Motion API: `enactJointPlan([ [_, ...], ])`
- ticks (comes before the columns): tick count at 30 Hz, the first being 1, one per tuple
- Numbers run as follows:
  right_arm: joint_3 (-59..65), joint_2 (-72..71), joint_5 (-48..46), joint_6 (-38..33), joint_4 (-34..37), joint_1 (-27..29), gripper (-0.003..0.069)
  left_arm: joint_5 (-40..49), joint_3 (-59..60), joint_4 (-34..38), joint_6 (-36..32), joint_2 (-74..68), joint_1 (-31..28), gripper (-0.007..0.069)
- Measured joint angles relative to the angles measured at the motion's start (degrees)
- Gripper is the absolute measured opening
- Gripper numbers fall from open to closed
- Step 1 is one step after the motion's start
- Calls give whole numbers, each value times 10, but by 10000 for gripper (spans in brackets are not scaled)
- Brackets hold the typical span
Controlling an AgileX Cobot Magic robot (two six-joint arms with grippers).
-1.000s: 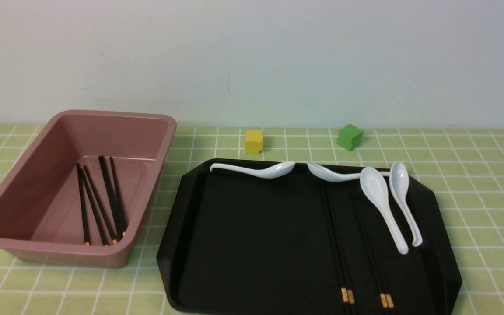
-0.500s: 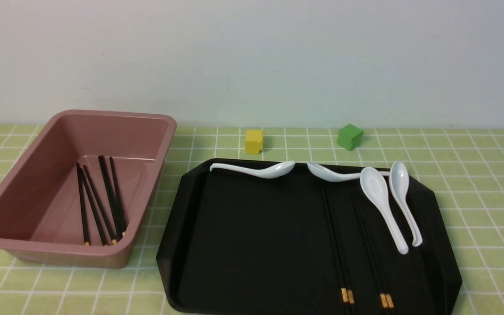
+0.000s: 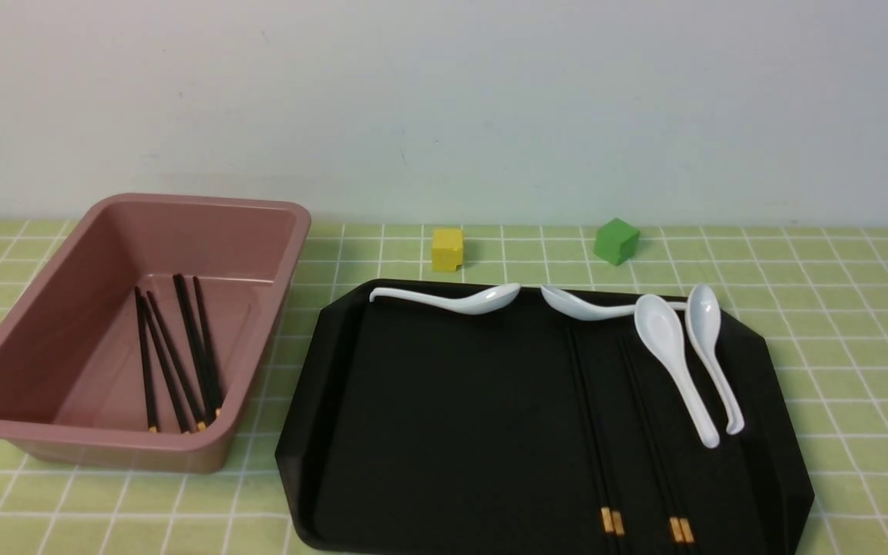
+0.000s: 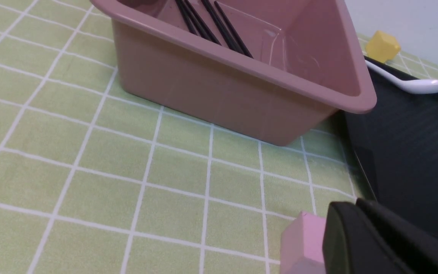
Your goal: On green tablecloth take chopsticks from black tray and put them in box.
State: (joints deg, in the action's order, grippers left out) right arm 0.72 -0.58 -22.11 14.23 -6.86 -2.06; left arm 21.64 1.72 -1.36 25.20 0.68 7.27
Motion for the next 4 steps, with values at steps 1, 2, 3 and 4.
enactJointPlan([
  [1,0,0,0,0,0,0,239,0,0,0,0,0,0,34],
  [2,0,0,0,0,0,0,239,0,0,0,0,0,0,35],
  [3,0,0,0,0,0,0,239,0,0,0,0,0,0,37],
  [4,0,0,0,0,0,0,239,0,0,0,0,0,0,38],
])
